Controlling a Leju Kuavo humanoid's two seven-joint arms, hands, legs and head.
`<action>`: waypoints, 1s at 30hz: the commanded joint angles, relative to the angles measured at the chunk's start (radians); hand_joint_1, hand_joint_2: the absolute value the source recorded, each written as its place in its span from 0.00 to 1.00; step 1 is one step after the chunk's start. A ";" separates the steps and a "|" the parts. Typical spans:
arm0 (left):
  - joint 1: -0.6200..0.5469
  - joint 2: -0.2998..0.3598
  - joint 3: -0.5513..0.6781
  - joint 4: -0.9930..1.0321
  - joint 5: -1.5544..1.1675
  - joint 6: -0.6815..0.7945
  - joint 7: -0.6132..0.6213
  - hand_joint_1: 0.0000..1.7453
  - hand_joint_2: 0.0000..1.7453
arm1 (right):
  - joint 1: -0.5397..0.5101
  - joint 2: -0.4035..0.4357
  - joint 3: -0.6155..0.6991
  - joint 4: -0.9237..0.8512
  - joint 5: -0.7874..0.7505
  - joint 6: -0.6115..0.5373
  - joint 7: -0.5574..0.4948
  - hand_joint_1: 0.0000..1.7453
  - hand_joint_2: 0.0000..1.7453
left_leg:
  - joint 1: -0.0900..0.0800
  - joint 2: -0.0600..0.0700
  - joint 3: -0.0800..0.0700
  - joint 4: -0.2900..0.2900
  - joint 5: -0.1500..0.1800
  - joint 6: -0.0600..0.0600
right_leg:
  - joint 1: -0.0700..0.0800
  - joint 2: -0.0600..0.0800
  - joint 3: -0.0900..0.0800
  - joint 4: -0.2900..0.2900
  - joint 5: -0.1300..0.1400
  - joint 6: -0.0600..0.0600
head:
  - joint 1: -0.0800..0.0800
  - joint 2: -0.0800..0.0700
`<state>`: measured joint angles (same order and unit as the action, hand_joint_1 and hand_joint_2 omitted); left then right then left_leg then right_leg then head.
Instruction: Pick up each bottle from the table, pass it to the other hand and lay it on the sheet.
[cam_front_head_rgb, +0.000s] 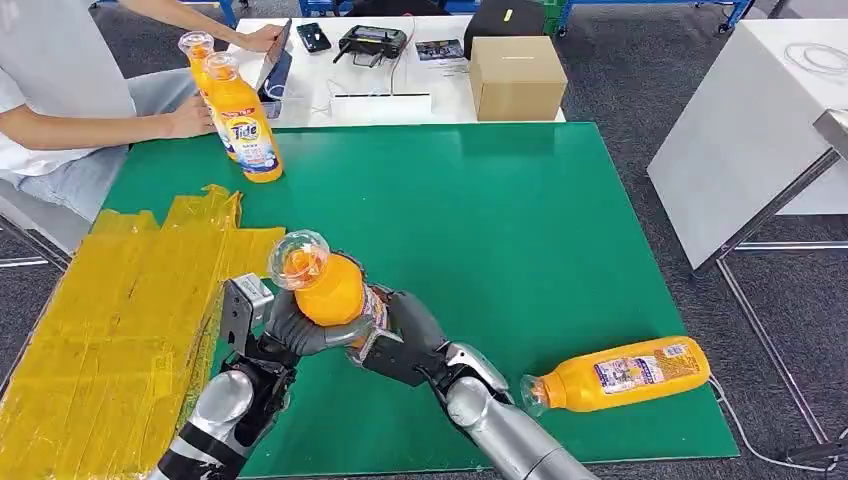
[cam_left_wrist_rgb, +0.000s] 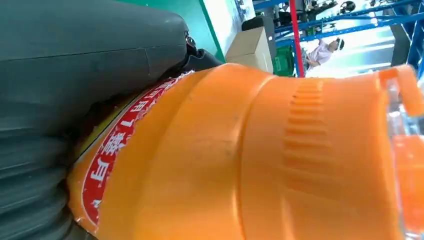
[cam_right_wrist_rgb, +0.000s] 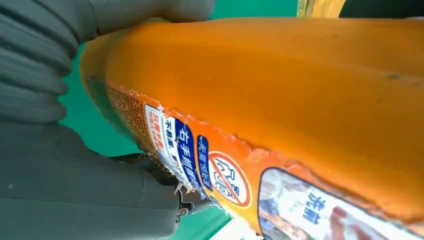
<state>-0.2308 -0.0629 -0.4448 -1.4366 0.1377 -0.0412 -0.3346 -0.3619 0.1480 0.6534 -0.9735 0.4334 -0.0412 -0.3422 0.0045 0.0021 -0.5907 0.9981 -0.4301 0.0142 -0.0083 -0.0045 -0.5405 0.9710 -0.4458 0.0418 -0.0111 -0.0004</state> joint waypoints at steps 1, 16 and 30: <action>-0.048 0.003 0.009 0.057 0.009 -0.004 0.007 1.00 1.00 | -0.013 -0.013 0.072 0.023 0.004 0.000 -0.010 1.00 1.00 | 0.001 -0.001 0.004 0.000 -0.001 0.000 | 0.001 0.000 0.004 -0.002 -0.001 -0.001 | 0.000 0.000; -0.028 0.050 0.110 0.032 -0.106 0.162 -0.040 1.00 1.00 | 0.200 -0.093 -0.073 -0.461 -0.209 -0.051 -0.106 0.00 1.00 | 0.001 -0.001 0.004 -0.001 -0.002 -0.001 | 0.001 -0.001 0.004 -0.001 -0.002 -0.001 | -0.001 0.000; -0.044 0.100 0.200 0.068 -0.661 0.580 0.014 1.00 1.00 | 0.303 -0.127 -0.168 -0.656 -0.255 -0.092 -0.136 0.00 1.00 | 0.001 0.001 0.003 -0.001 -0.002 -0.001 | 0.001 0.000 0.003 -0.001 -0.002 -0.001 | 0.001 0.000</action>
<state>-0.2293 -0.0111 -0.3006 -1.4363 -0.2318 0.3752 -0.3780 -0.1038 0.0667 0.5485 -1.5092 0.1976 -0.1198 -0.4738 0.0045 0.0042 -0.5914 0.9979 -0.4304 0.0139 -0.0083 -0.0031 -0.5420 0.9710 -0.4459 0.0415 -0.0103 -0.0004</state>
